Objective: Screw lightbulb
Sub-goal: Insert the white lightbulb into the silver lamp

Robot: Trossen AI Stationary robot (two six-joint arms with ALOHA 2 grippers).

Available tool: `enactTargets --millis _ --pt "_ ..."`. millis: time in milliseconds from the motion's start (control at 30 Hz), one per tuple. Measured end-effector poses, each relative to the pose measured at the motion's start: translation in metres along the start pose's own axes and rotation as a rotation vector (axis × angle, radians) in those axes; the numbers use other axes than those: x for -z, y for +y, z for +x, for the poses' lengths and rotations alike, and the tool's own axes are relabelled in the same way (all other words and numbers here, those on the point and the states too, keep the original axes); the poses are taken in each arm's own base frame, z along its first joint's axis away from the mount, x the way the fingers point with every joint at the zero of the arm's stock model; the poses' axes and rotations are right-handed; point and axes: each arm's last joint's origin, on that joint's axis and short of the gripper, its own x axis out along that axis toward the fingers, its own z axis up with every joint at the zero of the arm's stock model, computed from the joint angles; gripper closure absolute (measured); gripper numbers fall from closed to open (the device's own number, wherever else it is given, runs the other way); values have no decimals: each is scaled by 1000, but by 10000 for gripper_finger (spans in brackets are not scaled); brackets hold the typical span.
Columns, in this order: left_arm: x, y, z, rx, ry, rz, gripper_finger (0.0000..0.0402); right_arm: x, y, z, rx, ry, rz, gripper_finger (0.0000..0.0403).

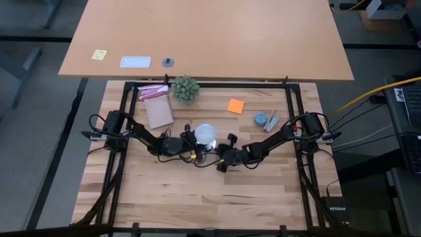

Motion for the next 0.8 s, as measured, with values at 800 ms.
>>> enactTargets --millis 800 --pt "0 -1 0 -5 1 1 249 2 -4 -4 140 2 -35 395"
